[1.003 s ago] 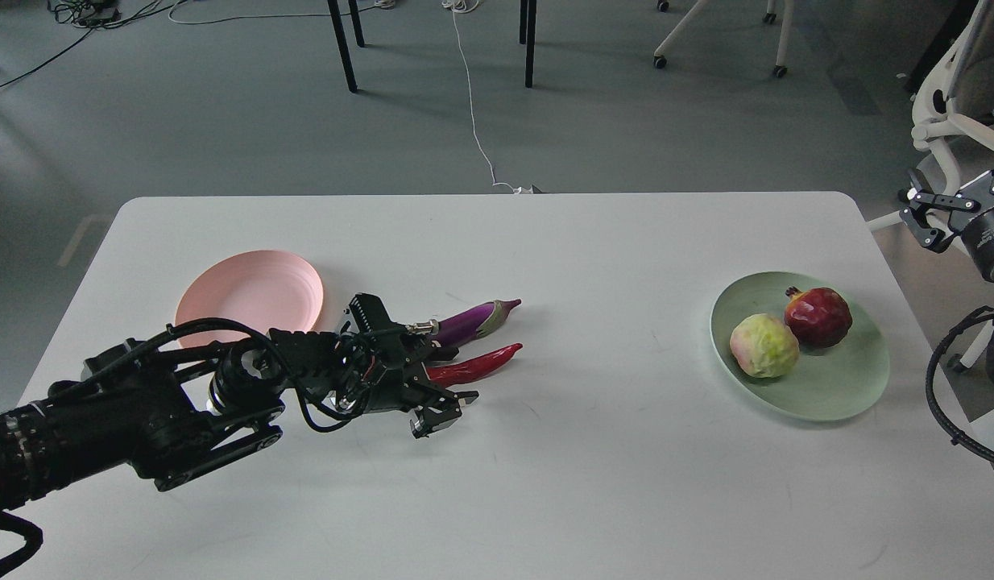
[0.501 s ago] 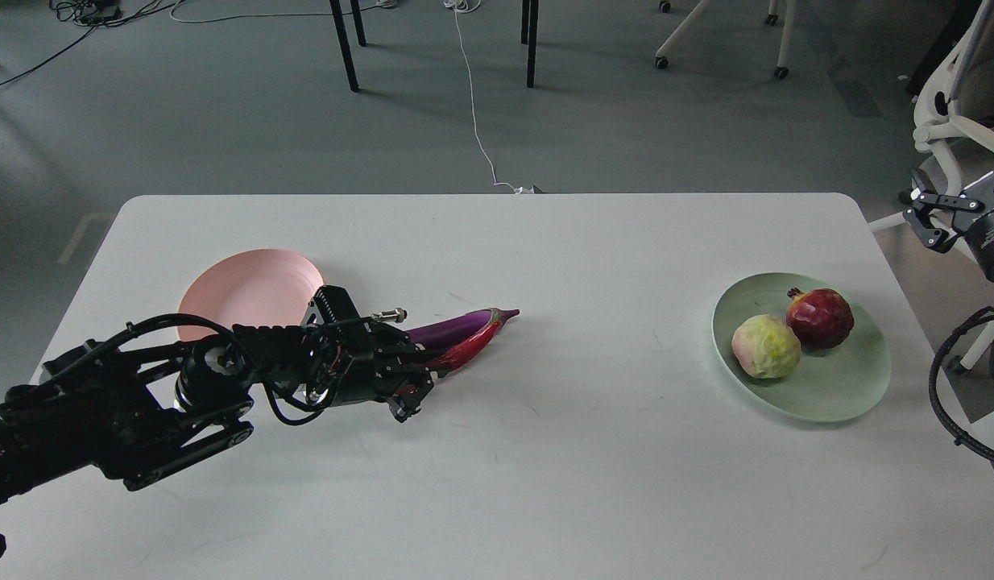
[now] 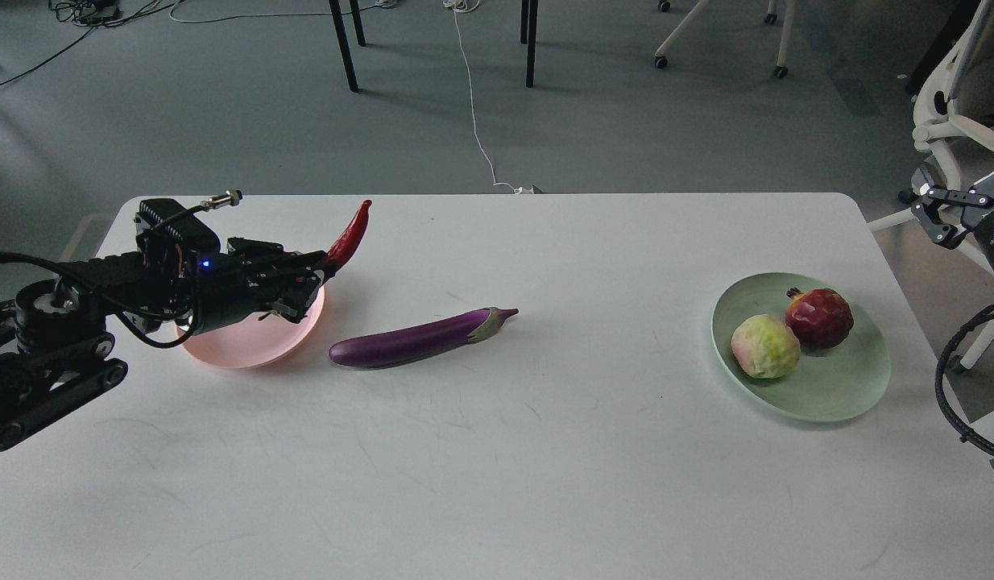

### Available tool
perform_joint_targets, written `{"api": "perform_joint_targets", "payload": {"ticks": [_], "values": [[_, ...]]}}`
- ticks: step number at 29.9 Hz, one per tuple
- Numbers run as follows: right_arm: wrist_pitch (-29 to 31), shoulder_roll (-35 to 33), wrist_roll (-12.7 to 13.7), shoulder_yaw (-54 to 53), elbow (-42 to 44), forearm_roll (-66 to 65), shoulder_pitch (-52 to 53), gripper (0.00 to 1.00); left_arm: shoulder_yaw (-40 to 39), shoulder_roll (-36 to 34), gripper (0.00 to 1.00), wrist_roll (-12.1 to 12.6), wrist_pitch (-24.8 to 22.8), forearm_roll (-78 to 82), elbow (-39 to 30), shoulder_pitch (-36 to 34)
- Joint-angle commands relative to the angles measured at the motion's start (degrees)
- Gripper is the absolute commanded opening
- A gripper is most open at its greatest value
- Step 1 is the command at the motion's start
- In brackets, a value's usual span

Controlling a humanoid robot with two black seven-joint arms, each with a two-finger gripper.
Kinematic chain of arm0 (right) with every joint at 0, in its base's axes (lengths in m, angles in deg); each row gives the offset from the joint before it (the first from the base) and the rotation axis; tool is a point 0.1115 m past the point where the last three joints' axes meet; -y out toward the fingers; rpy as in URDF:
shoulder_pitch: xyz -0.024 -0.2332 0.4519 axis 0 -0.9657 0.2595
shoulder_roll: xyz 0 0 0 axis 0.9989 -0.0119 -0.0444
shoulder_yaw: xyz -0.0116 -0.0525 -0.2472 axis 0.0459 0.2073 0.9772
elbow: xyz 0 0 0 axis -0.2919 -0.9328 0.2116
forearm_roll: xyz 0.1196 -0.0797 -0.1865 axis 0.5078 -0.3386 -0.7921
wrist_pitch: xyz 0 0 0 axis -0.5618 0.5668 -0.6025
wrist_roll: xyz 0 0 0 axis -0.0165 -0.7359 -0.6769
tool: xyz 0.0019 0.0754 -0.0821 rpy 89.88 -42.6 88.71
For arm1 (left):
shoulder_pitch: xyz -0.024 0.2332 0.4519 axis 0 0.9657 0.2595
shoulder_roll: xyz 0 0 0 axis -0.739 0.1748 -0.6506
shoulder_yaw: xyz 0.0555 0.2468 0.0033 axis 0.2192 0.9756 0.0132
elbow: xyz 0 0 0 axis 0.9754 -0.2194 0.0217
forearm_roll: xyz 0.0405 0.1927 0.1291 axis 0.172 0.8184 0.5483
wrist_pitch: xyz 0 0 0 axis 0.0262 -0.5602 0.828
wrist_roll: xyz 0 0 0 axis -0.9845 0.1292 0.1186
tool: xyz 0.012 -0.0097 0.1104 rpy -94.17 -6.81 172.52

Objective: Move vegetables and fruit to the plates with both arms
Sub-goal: 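Lift the chili and lay it on the pink plate with the left hand, then move the left hand to the purple eggplant and grasp it, then lift the eggplant and lower it onto the pink plate beside the chili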

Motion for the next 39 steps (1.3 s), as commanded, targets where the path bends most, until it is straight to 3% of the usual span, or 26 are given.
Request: {"api": "perform_joint_targets", "payload": {"ticks": [1,6,7,9,10,15,26,34,39], "values": [[0.0,0.0,0.2,0.1,-0.1,0.0,0.6,0.99,0.2,0.7,0.21,0.0,0.1,-0.2,7.0,2.3],[0.0,-0.1,0.3,0.2,-1.1,-0.1,1.0,0.99,0.6,3.2,0.28,0.1,1.0,-0.2,13.7,5.2],[0.0,-0.1,0.3,0.2,-1.1,-0.1,1.0,0.99,0.7,4.2,0.38,0.1,1.7,-0.2,14.7,5.2],[0.0,-0.1,0.3,0.4,-1.1,-0.2,1.0,0.99,0.6,5.3,0.71,0.3,3.0,-0.4,15.3,5.3],[0.0,-0.1,0.3,0.4,-1.1,-0.2,1.0,0.99,0.6,5.5,0.79,0.1,4.0,-0.4,15.3,5.4],[0.0,-0.1,0.3,0.3,-1.1,-0.2,1.0,0.99,1.4,6.0,0.79,0.0,7.8,0.0,13.2,6.9],[0.0,-0.8,0.2,0.2,-1.2,-0.2,0.3,0.99,1.4,6.4,0.77,0.2,7.8,2.6,-0.7,1.0],[0.0,-1.7,0.2,0.3,-1.2,-0.2,0.1,0.99,4.6,14.5,0.72,0.2,7.7,16.0,0.5,1.8],[0.0,-2.1,0.1,0.2,-1.2,-0.2,0.0,0.99,8.0,18.1,0.68,0.3,7.7,16.5,7.0,1.7]]}}
